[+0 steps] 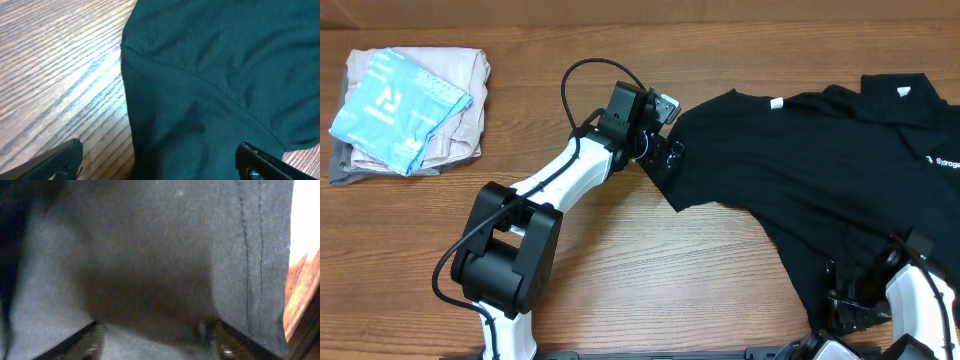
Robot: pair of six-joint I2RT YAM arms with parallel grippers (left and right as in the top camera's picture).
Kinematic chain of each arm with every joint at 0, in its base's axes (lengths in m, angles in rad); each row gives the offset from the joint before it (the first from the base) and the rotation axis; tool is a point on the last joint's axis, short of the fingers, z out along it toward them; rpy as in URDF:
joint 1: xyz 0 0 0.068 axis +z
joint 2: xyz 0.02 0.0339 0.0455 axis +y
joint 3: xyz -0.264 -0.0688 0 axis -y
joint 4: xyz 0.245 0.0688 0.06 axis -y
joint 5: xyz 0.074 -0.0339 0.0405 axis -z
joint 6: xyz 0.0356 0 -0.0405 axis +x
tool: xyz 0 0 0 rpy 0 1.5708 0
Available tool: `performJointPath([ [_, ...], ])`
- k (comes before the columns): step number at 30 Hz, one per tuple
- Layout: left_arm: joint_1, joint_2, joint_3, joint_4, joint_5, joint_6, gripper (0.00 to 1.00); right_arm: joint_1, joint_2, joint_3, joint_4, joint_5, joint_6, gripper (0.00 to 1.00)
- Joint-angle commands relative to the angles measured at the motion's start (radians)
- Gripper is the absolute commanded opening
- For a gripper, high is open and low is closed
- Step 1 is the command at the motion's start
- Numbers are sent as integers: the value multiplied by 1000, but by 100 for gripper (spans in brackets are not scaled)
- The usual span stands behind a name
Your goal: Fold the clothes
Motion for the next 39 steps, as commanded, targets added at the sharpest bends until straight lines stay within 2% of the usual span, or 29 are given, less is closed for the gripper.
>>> performJointPath([
  [1,-5,3,21,-2,-6,19,100,4,-5,-16,18,48,15,62],
  [3,-5,3,21,-3,-6,19,100,4,-5,-20,25,77,15,57],
  [10,-5,3,21,-3,-81,20,100,4,-5,-27,31,87,14,57],
  [18,-6,3,21,-14,-80,19,100,4,-5,-27,53,124,14,57],
  [21,-6,3,21,-26,-80,19,100,4,-5,-27,53,124,14,48],
  [25,-6,3,21,-28,-80,20,100,4,-5,-27,53,124,14,16],
  [27,-6,3,21,-27,-80,20,100,4,-5,-27,53,123,14,5],
  [39,-6,49,21,13,-80,20,100,4,-5,-27,53,93,-1,4],
])
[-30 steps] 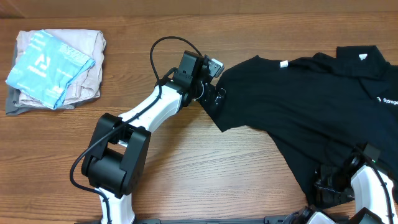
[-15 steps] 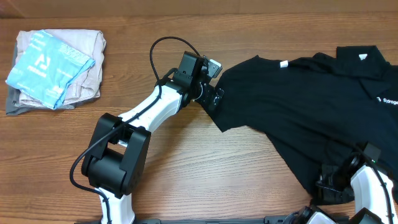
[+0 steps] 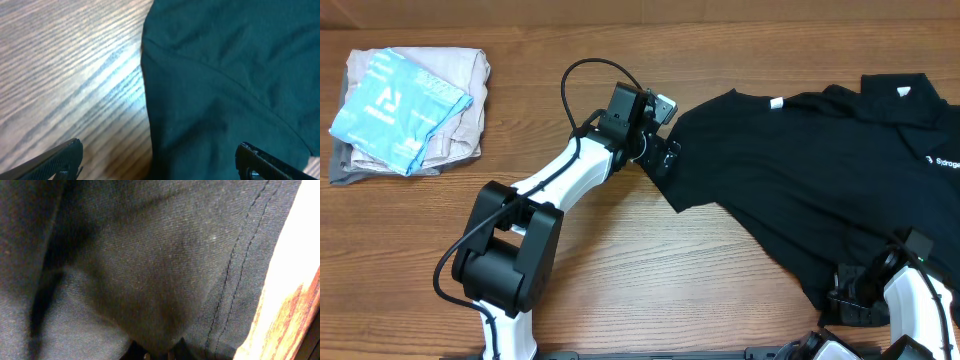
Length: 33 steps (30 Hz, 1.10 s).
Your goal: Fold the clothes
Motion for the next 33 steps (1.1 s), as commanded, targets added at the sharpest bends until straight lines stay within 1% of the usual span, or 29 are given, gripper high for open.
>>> performJointPath([
  [1,-6,53,21,27,-9,20,100,3,1,-15,-1,24,-3,4],
  [3,-6,67,21,39,-9,20,98,3,1,-15,-1,24,-3,4],
  [7,-5,71,21,14,-13,20,84,3,1,-15,-1,24,-3,4],
  [9,-5,71,21,-4,-13,20,83,3,1,-15,0,24,-3,4],
  [12,-5,70,21,-32,-10,19,78,3,1,-15,3,24,-3,4],
  [19,-4,56,21,-73,-10,20,79,3,1,-15,7,25,-4,4],
  [23,4,51,21,-101,-10,20,70,3,1,-15,6,24,-3,4],
  [25,8,51,21,-119,-11,20,59,3,1,-15,6,24,-3,4],
  [27,13,51,21,-128,-10,20,42,3,1,-15,6,24,-3,4],
  [28,13,51,21,-128,-10,20,26,3,1,-15,6,24,-4,4],
  [29,13,51,21,-127,-10,20,8,3,1,-15,6,24,-4,4],
  [30,13,51,21,-126,-8,19,4,3,1,-15,4,21,-4,4],
  [33,13,40,33,-129,17,19,4,3,1,-13,1,-24,-47,4],
])
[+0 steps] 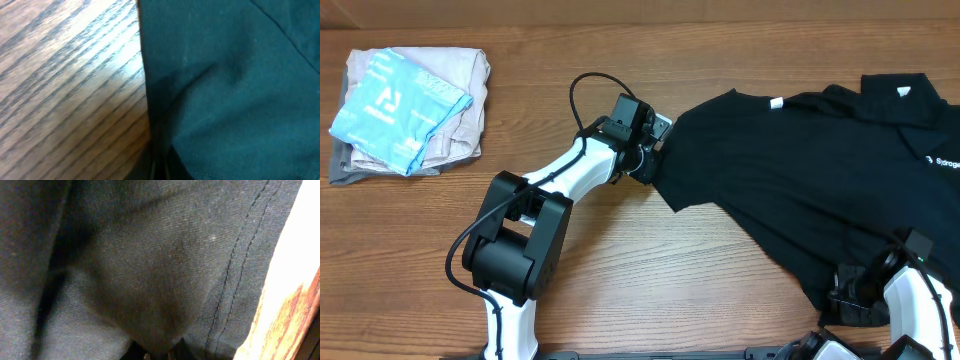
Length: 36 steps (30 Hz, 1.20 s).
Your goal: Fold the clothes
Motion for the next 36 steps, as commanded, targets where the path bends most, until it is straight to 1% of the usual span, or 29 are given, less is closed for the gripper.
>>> performJointPath([
  [1,11,-34,38,-8,30,1,4,3,1,-10,0,-43,-66,4],
  [3,11,-60,64,-24,53,0,4,3,1,8,-16,-71,-102,4],
  [6,11,-124,133,-61,61,-14,4,3,1,85,-86,-74,-135,4],
  [10,11,-196,216,-76,61,-14,4,3,-1,248,-222,-97,-199,4],
  [12,11,-220,257,-76,84,-16,4,3,-7,352,-286,-96,-210,4],
  [16,11,-250,354,-74,189,-18,4,3,-14,582,-383,-103,-253,4],
  [19,11,-255,448,-61,232,-59,4,3,-14,775,-451,-103,-277,4],
  [24,11,-255,598,-2,238,-142,4,3,-12,1114,-520,-103,-321,4],
  [28,11,-255,703,59,237,-168,4,3,10,1356,-560,-103,-344,4],
  [32,11,-255,815,105,232,-174,4,3,45,1547,-600,-103,-386,4],
  [36,19,-255,935,109,222,-174,4,3,79,1665,-621,-106,-419,4],
])
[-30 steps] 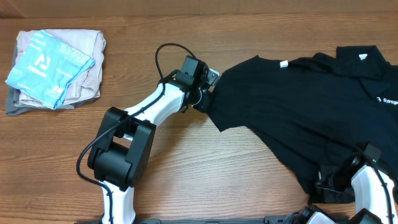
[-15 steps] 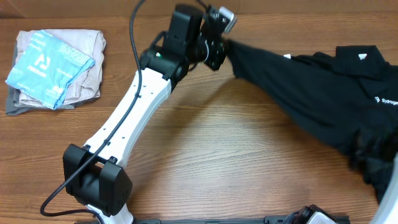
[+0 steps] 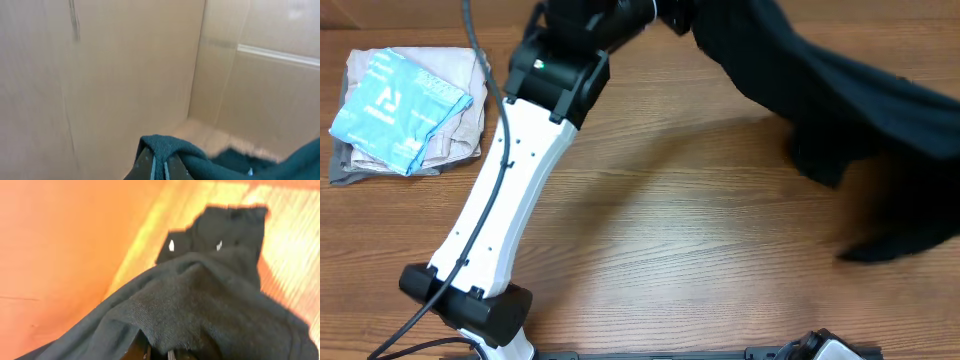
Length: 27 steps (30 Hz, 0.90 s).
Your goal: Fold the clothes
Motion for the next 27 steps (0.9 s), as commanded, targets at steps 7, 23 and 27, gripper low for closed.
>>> performJointPath([
  [7,51,-31,198,-53,0,-21,4,3,49,108,-34,3,-53,4],
  [23,54,75,171,-160,-45,-9,4,3,423,72,21,29,-229,4],
  [27,48,84,171,-160,-45,-9,4,3,476,72,113,-11,-232,4],
])
